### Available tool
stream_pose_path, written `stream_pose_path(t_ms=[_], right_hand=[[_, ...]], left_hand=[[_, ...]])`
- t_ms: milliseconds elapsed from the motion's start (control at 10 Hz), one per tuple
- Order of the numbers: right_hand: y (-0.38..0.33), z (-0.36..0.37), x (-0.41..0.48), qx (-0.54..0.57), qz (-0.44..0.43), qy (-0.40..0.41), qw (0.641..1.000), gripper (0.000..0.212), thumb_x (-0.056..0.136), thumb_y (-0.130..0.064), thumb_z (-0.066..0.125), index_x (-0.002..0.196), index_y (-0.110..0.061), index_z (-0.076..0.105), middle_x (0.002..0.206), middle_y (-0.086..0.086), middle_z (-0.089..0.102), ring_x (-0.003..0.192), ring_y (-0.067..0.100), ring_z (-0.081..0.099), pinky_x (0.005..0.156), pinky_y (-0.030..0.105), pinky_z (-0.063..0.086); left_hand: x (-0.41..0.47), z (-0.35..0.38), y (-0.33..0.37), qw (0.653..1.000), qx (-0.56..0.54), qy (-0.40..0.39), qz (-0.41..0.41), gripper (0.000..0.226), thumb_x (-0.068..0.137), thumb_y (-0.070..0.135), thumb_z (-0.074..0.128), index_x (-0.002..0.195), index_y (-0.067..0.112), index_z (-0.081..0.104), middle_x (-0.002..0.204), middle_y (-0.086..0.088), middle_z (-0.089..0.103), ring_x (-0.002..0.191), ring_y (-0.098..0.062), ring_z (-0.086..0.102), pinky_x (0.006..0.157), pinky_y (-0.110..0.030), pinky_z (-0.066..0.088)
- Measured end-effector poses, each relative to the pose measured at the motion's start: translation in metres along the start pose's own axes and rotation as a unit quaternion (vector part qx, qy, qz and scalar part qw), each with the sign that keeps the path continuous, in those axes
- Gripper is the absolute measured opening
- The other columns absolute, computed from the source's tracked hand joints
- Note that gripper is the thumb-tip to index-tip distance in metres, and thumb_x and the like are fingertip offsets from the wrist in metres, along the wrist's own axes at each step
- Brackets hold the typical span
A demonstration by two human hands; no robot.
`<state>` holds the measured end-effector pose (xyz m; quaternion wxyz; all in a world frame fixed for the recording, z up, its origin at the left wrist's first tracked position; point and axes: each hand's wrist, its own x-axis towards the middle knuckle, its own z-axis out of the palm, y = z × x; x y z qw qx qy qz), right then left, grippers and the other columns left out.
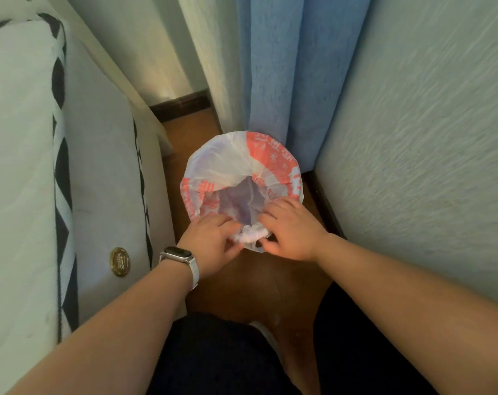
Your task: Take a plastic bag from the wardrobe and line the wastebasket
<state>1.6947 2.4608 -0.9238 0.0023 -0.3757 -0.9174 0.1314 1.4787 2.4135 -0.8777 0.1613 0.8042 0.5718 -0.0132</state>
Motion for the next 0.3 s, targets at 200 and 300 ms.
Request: stream_pose_path(t_ms=[200,300], right_hand=[[-0.038,-0.065,-0.027,0.001,0.032,-0.019,0.999,0.052,0.086,-0.045,0.060,0.128,-0.014,0.059,0.127,0.011,0.060,0.122,0.031,0.052,0.109,0.045,0.036],[-0.055,-0.110,-0.040,0.006,0.050,-0.021,0.999,0.054,0.086,-0.046,0.056,0.131,-0.015,0.058,0.132,0.011,0.058,0.124,0.033,0.051,0.109,0.046,0.037]], left_hand=[[-0.042,-0.058,0.050,0.999,0.019,-0.011,-0.045,0.056,0.091,0.042,0.054,0.141,0.021,0.043,0.143,-0.006,0.049,0.133,-0.028,0.045,0.112,-0.044,0.032],[-0.066,-0.102,0.062,0.996,0.037,0.008,-0.078,0.054,0.092,0.043,0.051,0.141,0.022,0.041,0.144,-0.004,0.048,0.133,-0.027,0.044,0.112,-0.046,0.033]])
